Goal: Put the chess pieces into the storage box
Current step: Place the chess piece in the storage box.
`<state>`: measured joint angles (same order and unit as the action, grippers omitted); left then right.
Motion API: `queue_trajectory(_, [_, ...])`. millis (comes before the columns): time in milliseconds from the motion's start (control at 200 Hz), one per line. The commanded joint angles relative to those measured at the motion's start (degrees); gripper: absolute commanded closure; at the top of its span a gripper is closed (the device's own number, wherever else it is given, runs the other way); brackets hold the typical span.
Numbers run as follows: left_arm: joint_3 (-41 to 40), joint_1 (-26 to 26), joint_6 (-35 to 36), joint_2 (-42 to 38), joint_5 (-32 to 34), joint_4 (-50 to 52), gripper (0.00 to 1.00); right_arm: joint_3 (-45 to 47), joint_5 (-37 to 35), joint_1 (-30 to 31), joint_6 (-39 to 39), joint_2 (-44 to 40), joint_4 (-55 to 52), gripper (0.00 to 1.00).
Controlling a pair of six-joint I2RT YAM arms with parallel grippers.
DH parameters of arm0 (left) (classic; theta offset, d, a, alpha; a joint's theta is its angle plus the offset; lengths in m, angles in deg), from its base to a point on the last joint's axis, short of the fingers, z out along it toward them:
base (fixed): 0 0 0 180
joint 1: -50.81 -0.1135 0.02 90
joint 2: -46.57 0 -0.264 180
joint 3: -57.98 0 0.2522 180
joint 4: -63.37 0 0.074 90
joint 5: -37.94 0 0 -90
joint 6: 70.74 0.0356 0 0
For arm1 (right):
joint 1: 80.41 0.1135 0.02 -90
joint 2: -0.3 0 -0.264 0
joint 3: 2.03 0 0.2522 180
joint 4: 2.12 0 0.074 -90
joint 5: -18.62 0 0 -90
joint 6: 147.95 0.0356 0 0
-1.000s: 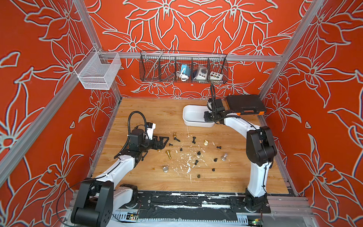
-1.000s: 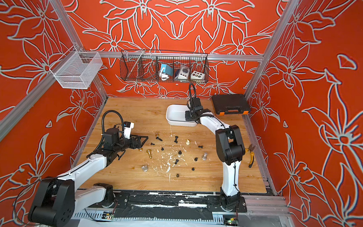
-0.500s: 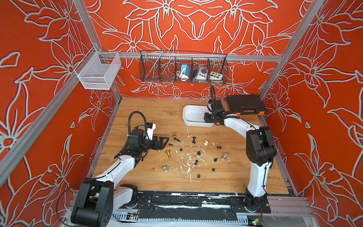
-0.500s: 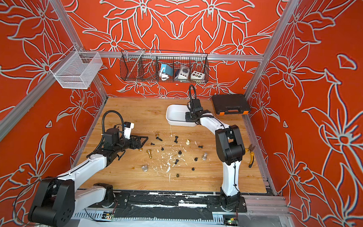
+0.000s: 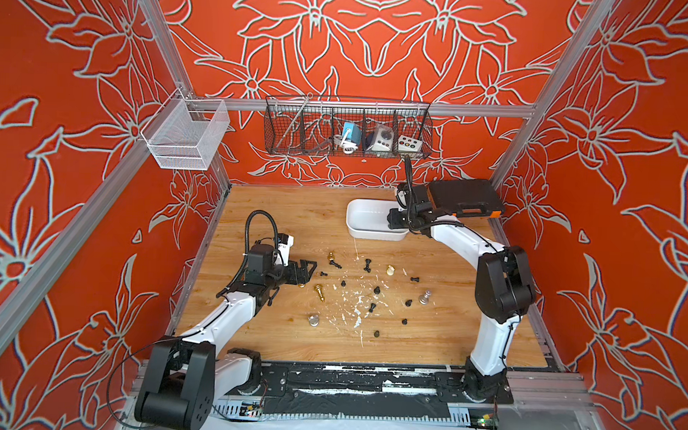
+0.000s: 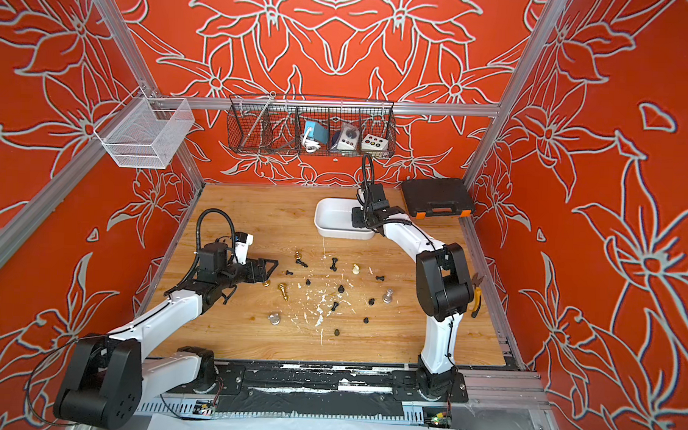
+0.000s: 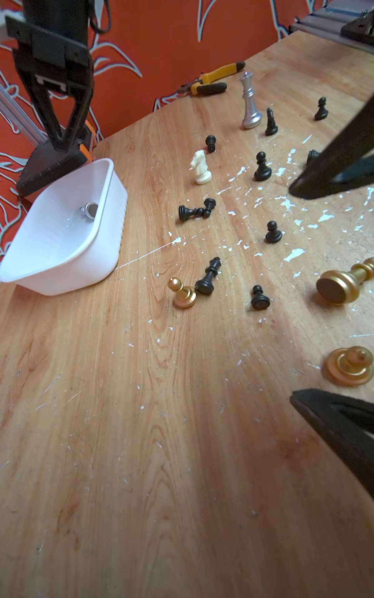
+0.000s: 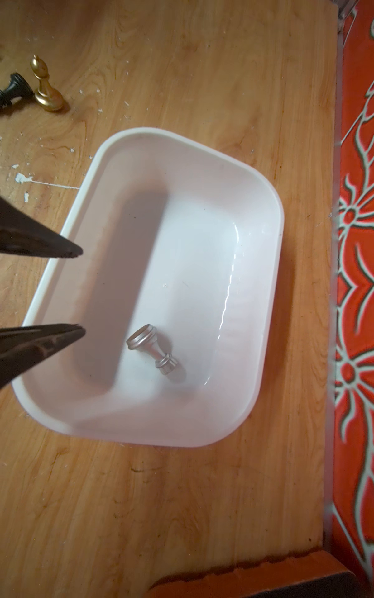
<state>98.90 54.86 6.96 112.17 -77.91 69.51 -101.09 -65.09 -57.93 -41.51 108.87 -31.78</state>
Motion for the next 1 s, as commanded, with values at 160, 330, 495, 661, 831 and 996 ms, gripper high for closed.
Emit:
queue_trajectory(160, [2.12,1.31,0.54,1.53,6.33,5.53,0.2,3.4,2.65,-0.16,-3.66,-6.61,-1.43,0.63])
queue_trajectory(330, [3.38,3.81,0.42,2.99,13.64,9.0,0.22,7.46,3.34,-0.51,-5.28,-11.14,-2.28,0.62])
queue_trajectory(495, [4.16,5.89,-1.04,3.76,18.78,11.27,0.24,11.67,3.54,-1.34,-6.8,-15.4,-3.13,0.62])
queue_trajectory(661, [4.47,8.08,-3.19,3.88,23.14,13.21,0.26,14.95,4.34,-2.69,-7.63,-18.48,-4.14,0.61])
queue_trajectory(831, [4.53,10.04,-5.05,4.08,25.67,14.12,0.3,17.87,5.29,-4.01,-7.55,-20.38,-3.76,0.61])
queue_trajectory(996, [4.97,11.05,-5.8,5.48,25.9,14.64,0.35,19.52,6.5,-4.82,-7.11,-21.2,-3.1,0.61])
